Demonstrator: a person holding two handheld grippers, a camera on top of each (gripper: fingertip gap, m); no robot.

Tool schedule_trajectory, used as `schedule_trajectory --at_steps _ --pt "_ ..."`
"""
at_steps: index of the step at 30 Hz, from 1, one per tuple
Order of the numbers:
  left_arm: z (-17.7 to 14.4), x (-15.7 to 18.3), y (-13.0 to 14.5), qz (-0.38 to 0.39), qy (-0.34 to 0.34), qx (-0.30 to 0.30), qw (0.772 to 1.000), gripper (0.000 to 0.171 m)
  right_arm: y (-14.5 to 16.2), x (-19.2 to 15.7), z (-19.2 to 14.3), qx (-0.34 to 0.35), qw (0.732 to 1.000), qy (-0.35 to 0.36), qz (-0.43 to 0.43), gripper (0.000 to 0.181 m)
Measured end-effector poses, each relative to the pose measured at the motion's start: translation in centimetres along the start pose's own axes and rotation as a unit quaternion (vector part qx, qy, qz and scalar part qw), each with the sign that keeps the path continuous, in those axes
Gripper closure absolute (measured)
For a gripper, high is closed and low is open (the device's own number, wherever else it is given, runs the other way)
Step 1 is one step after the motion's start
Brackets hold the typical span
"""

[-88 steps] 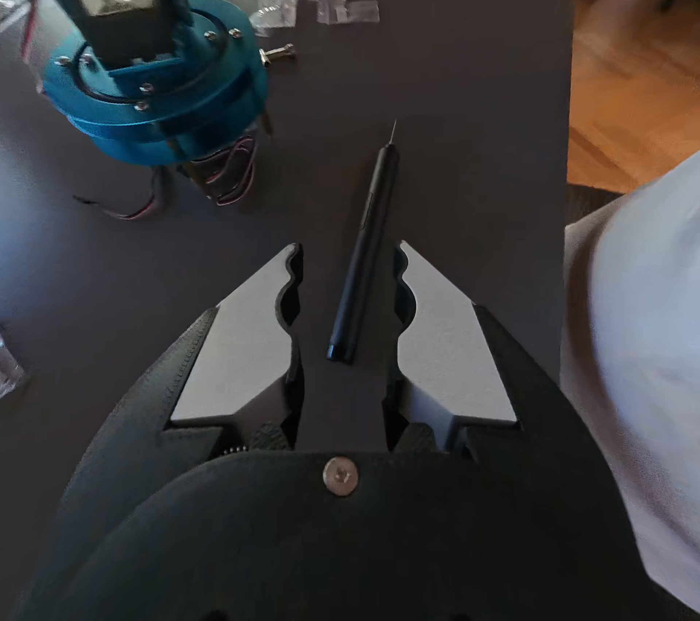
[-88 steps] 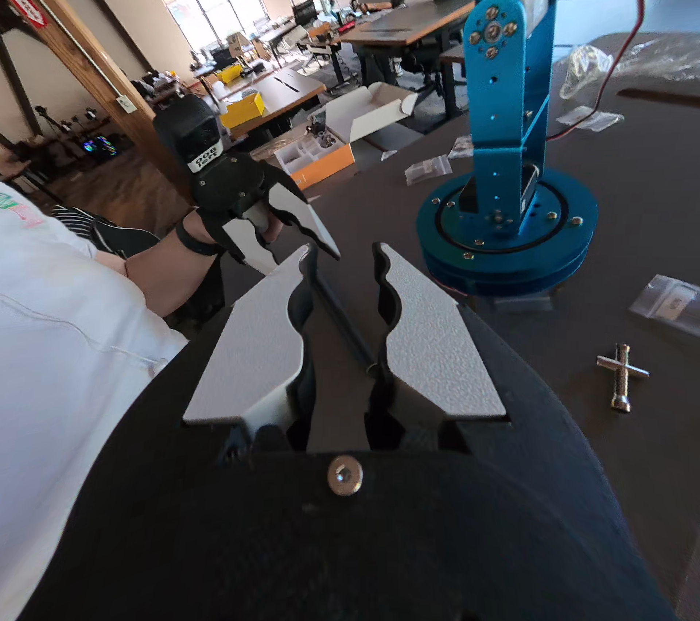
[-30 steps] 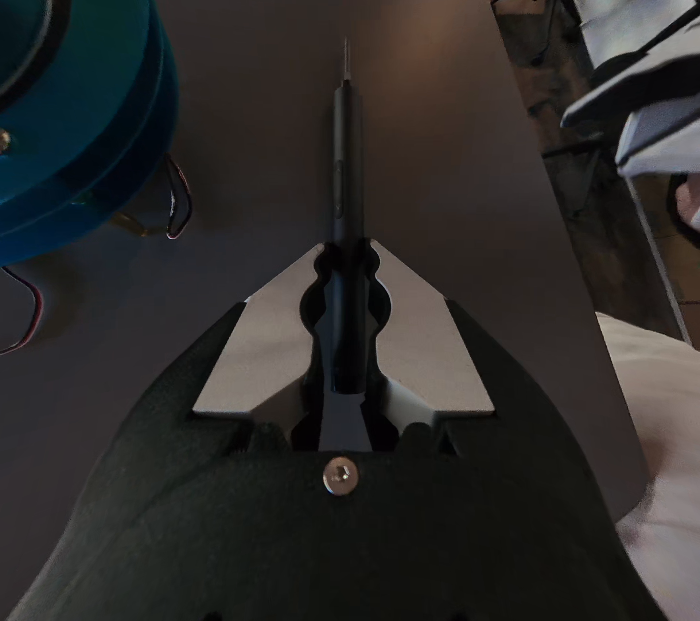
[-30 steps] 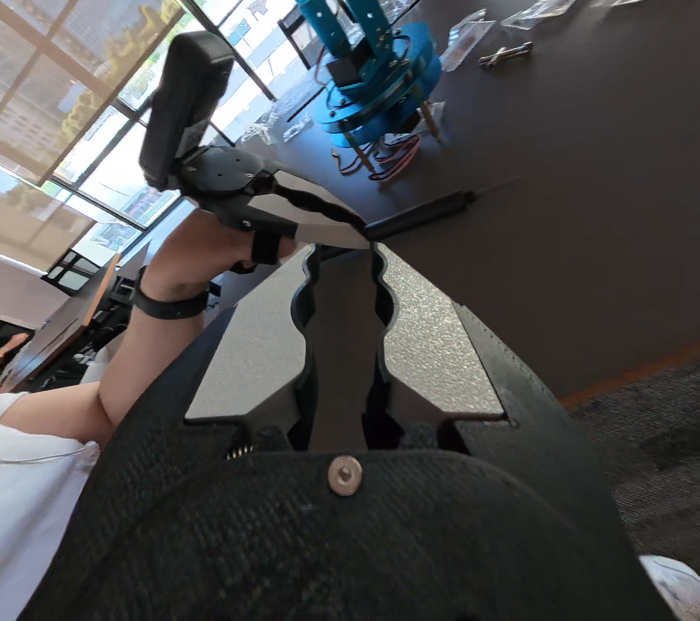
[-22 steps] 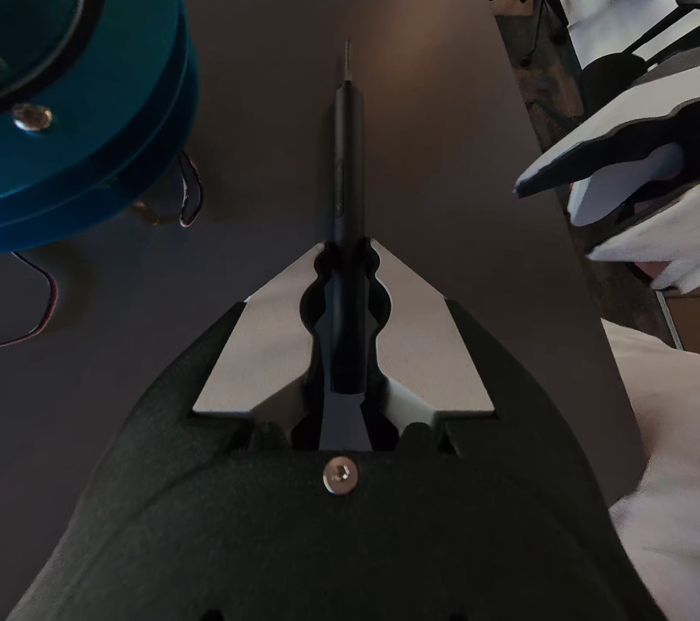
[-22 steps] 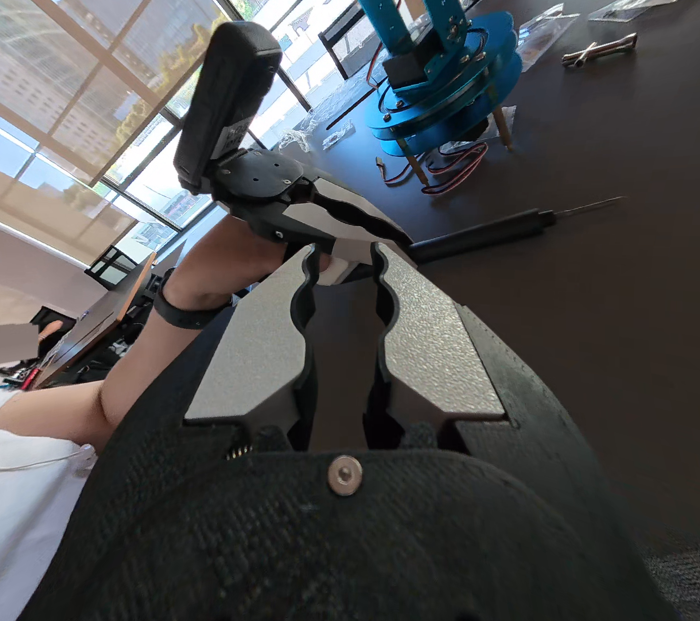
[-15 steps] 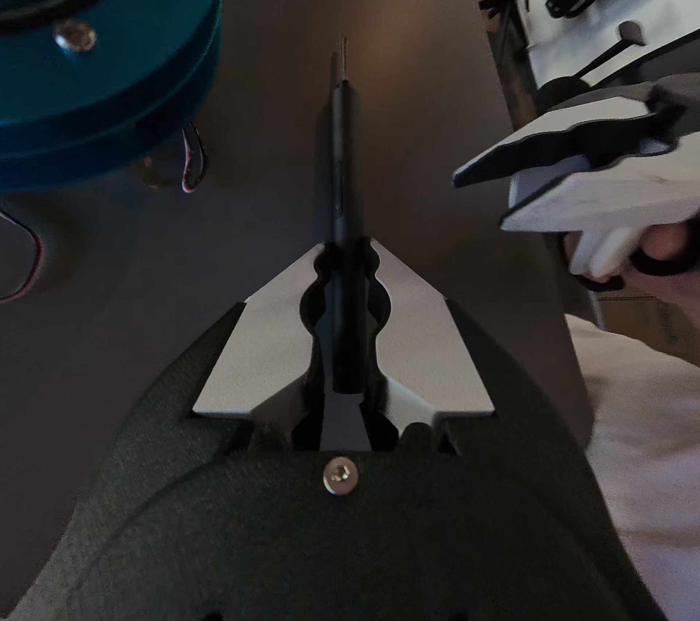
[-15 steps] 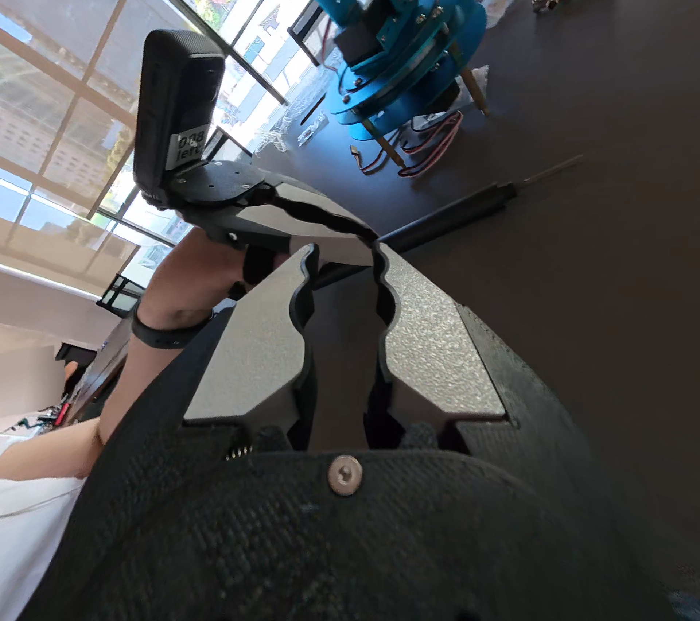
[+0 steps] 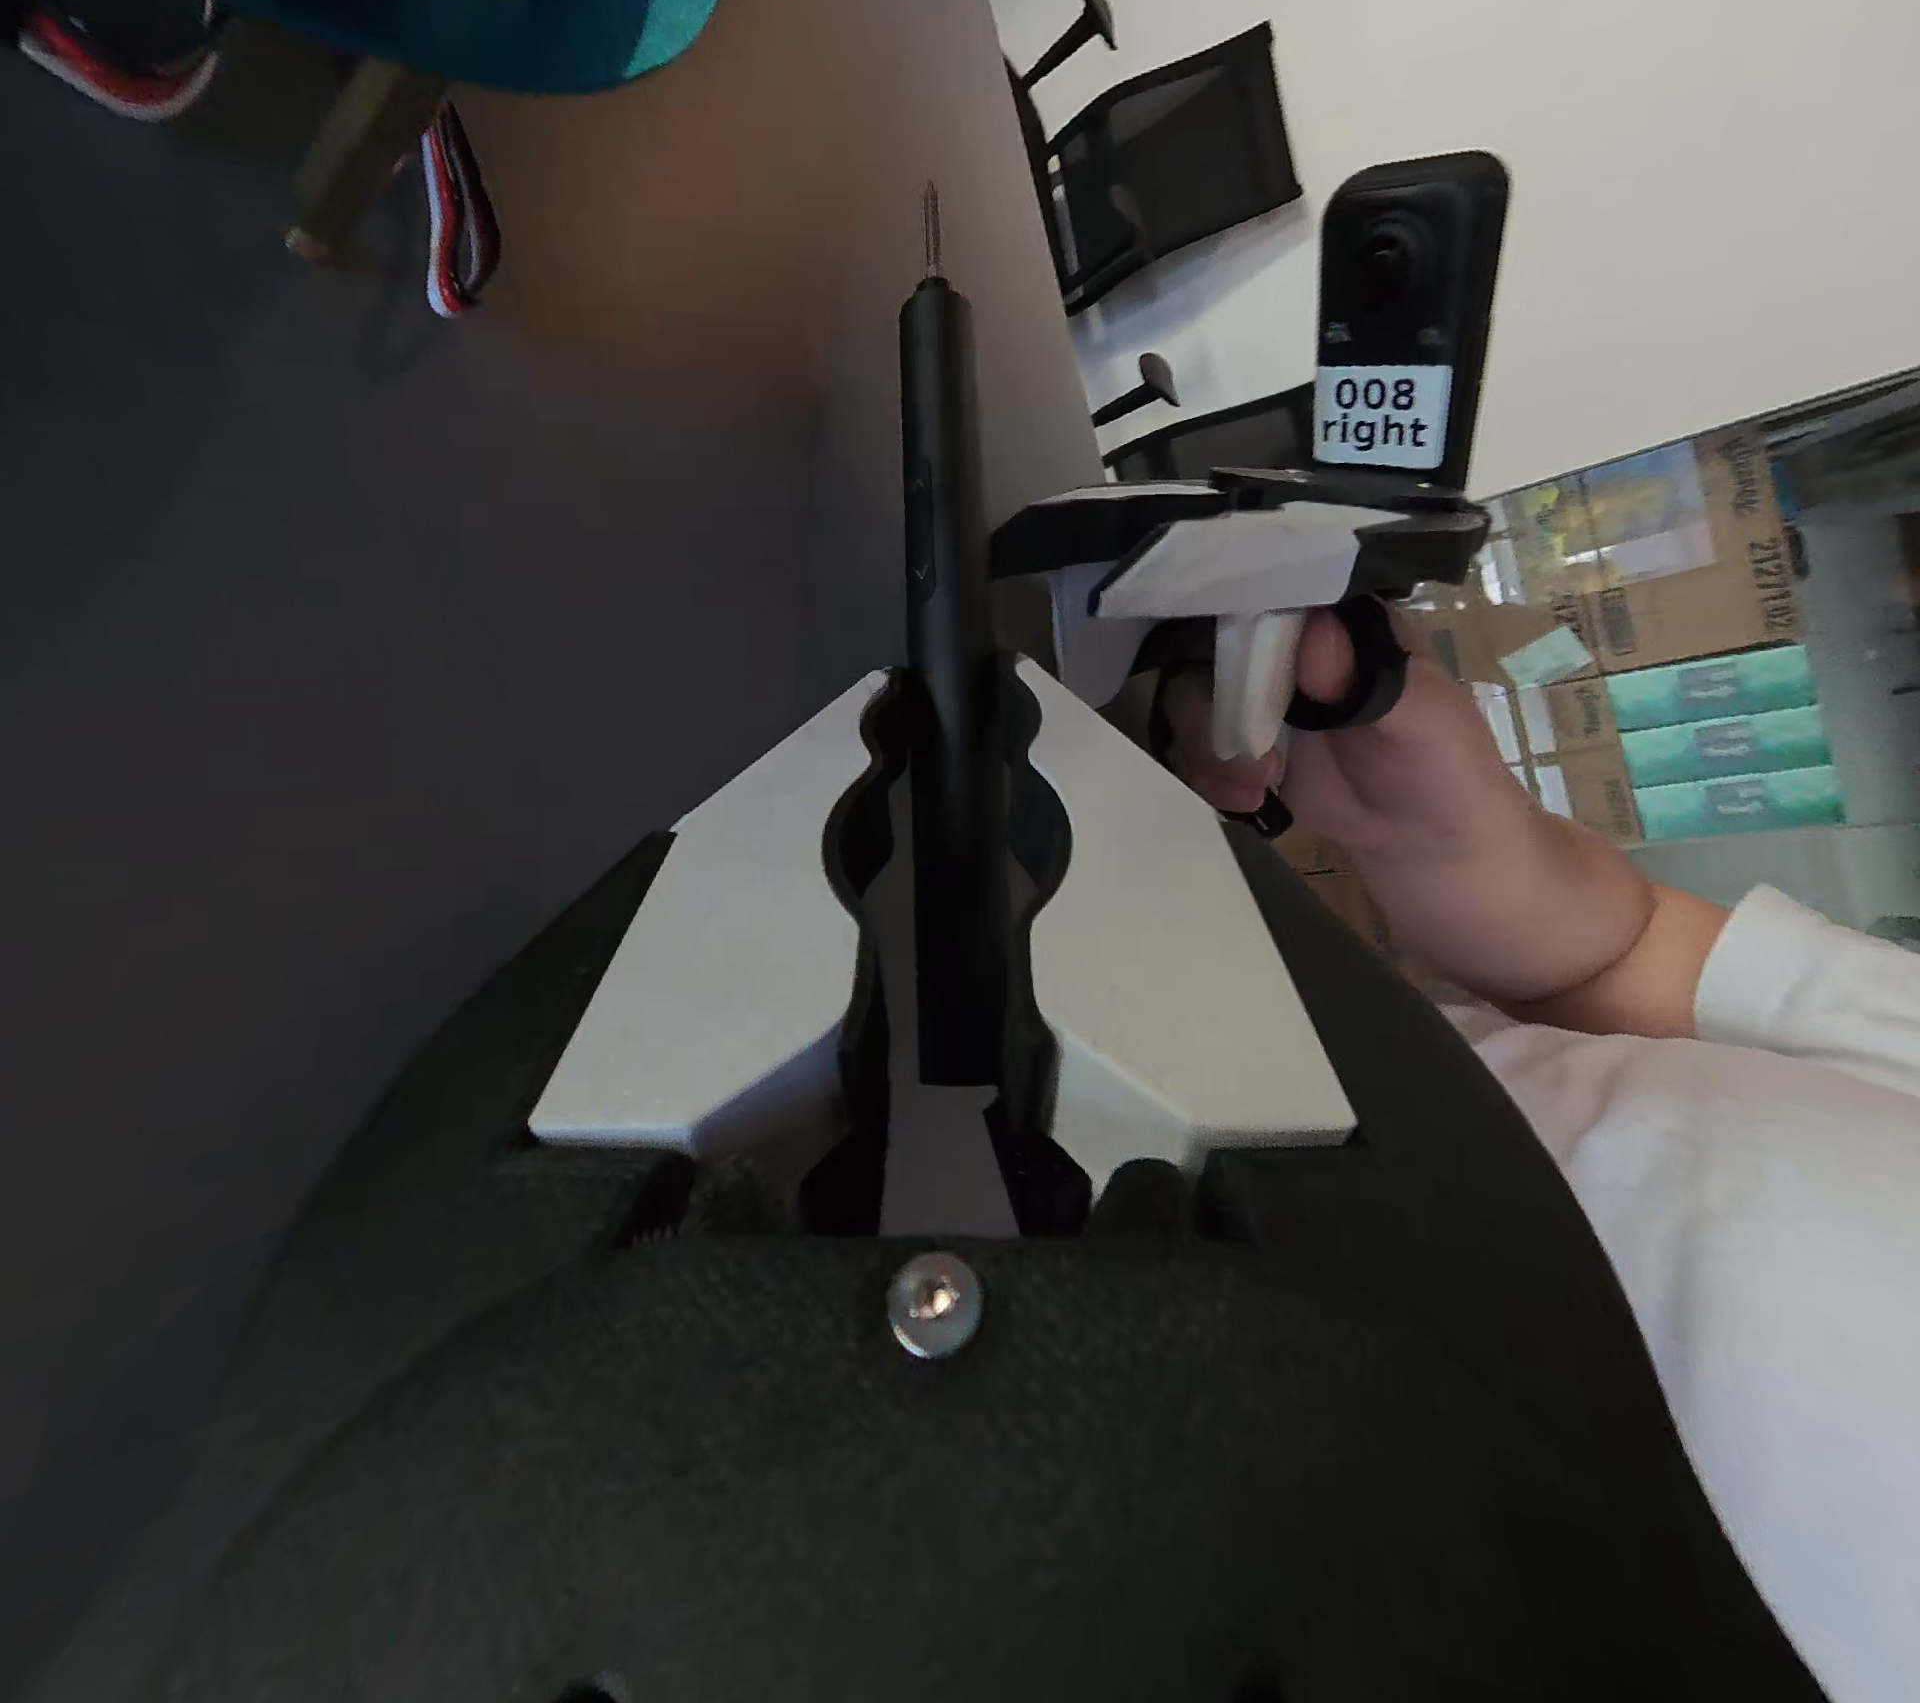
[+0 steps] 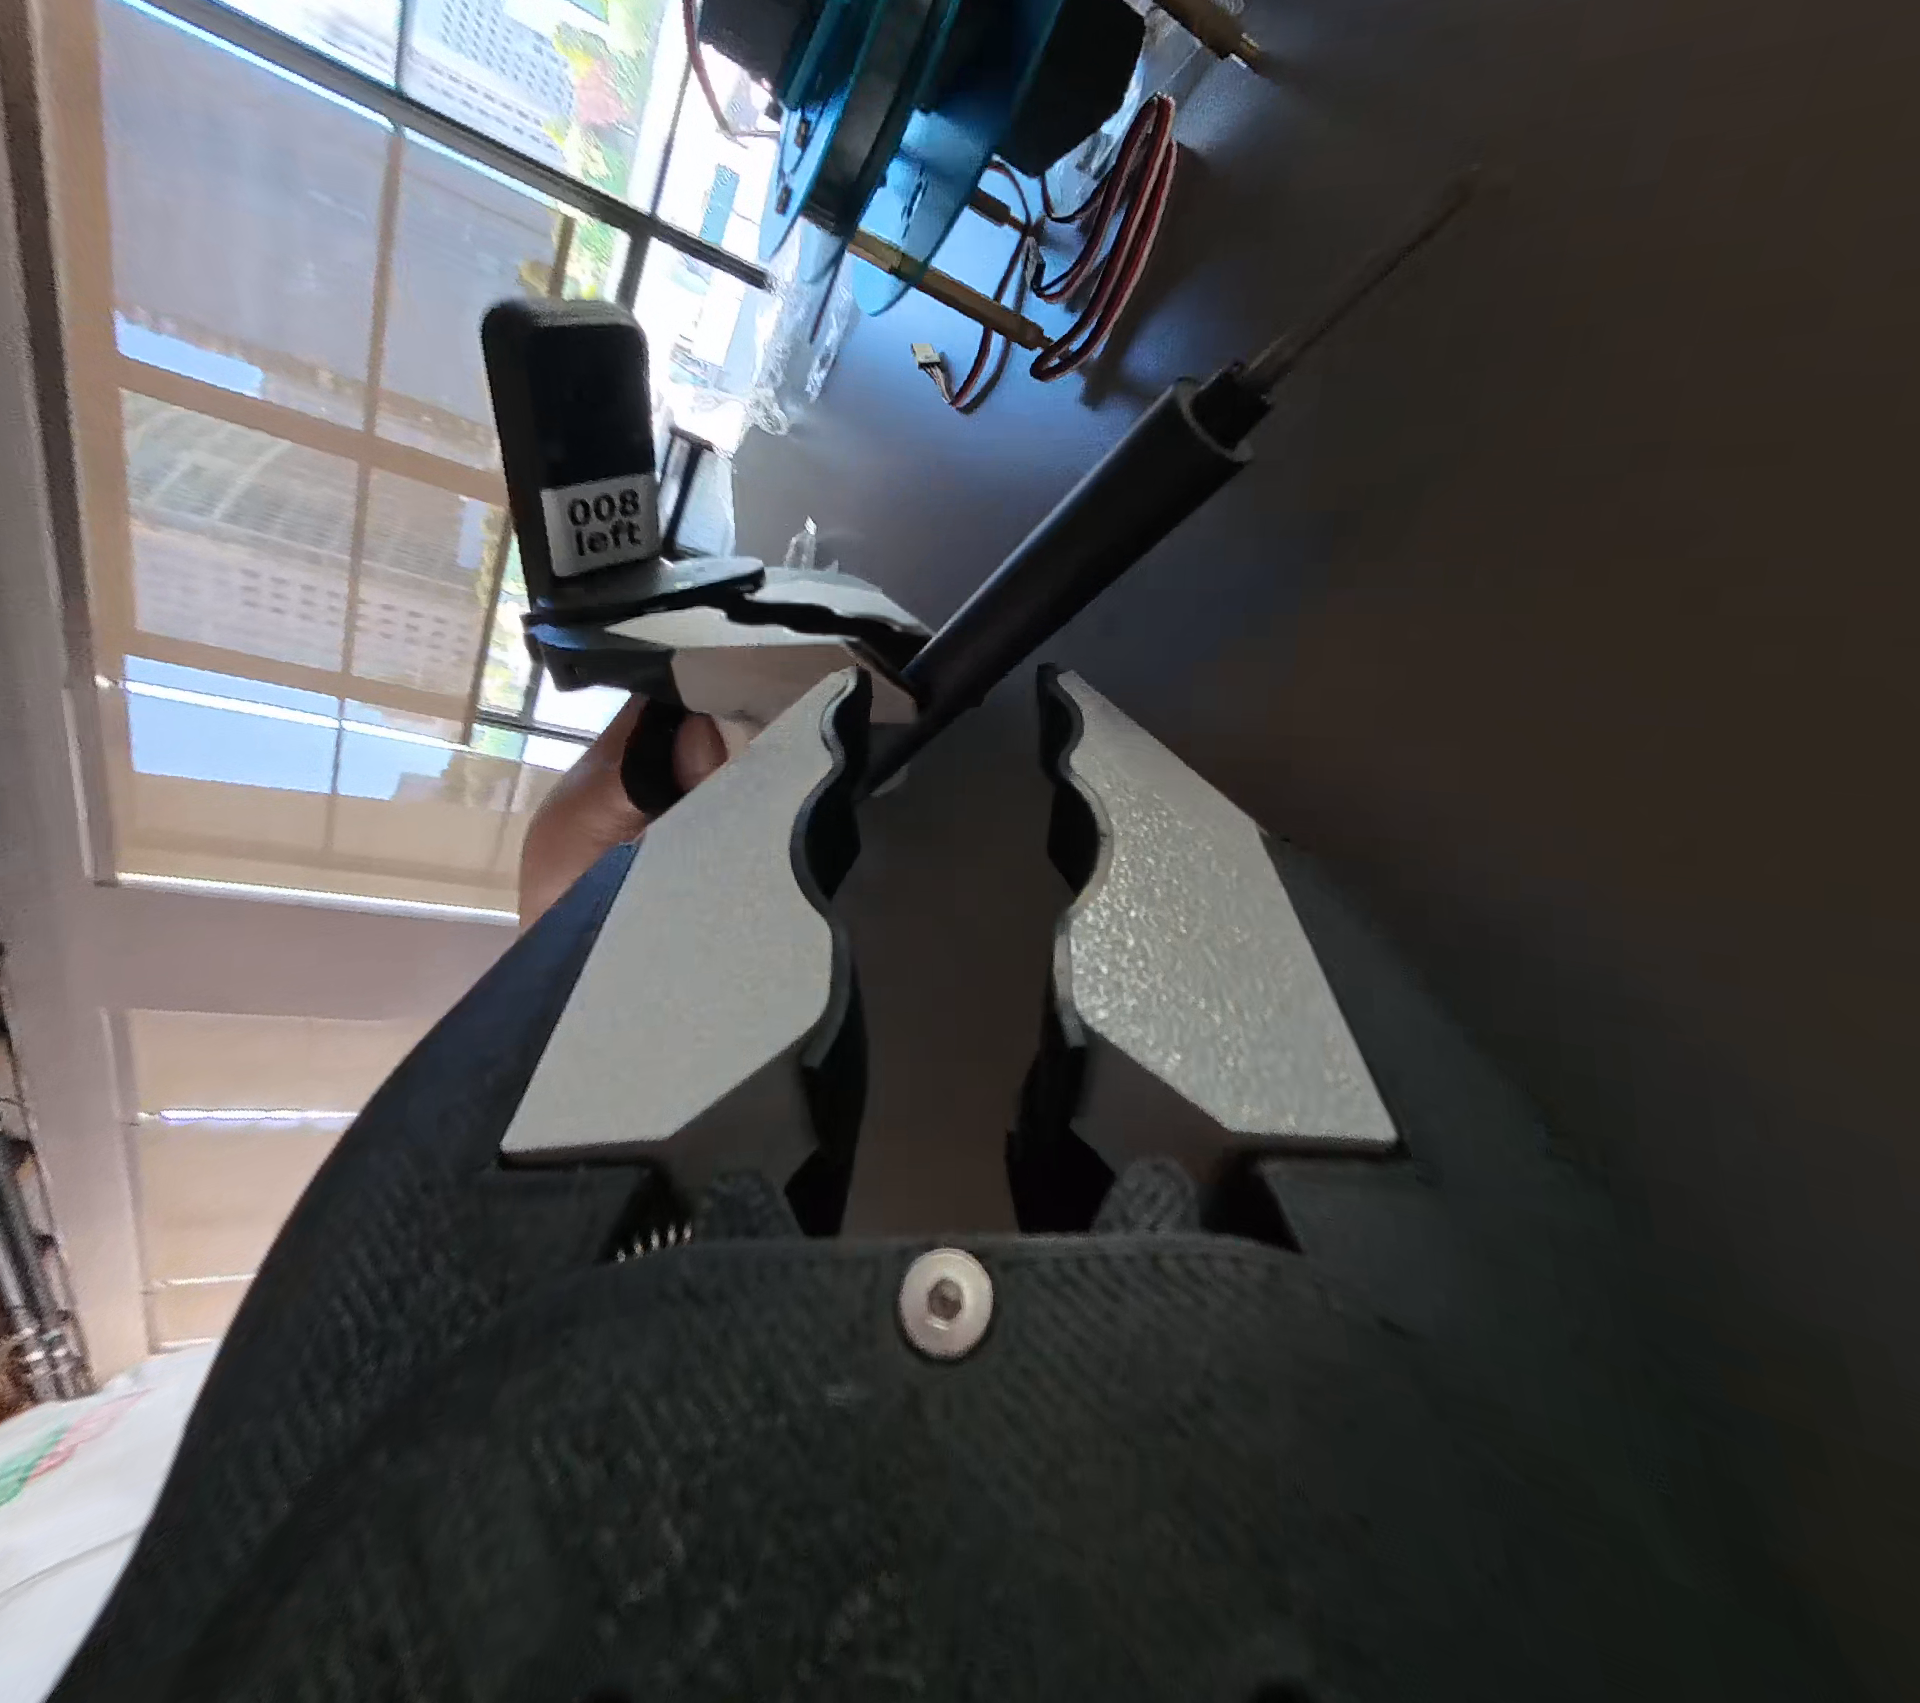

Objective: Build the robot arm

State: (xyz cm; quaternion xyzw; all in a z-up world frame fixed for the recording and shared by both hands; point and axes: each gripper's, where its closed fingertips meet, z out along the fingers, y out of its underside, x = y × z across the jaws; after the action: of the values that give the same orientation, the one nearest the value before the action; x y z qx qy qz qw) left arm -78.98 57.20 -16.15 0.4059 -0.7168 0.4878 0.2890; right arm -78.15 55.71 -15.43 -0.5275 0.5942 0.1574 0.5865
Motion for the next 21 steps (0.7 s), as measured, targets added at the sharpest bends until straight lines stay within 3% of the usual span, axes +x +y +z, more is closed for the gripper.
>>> schedule_trajectory --at_steps 11,14,21 --pt "-1.3 3.6 0.6 0.028 0.076 0.028 0.996 0.156 -0.7 -1.7 0.8 0.031 0.996 -0.063 0.062 0.139" --pt "-1.3 4.3 0.9 0.040 0.080 0.036 0.995 0.156 -1.1 -3.4 0.8 0.043 0.989 -0.123 0.067 0.165" --pt "-1.0 4.6 1.3 0.025 0.106 0.057 0.992 0.156 -0.9 -3.6 0.6 0.031 0.989 -0.138 0.042 0.165"
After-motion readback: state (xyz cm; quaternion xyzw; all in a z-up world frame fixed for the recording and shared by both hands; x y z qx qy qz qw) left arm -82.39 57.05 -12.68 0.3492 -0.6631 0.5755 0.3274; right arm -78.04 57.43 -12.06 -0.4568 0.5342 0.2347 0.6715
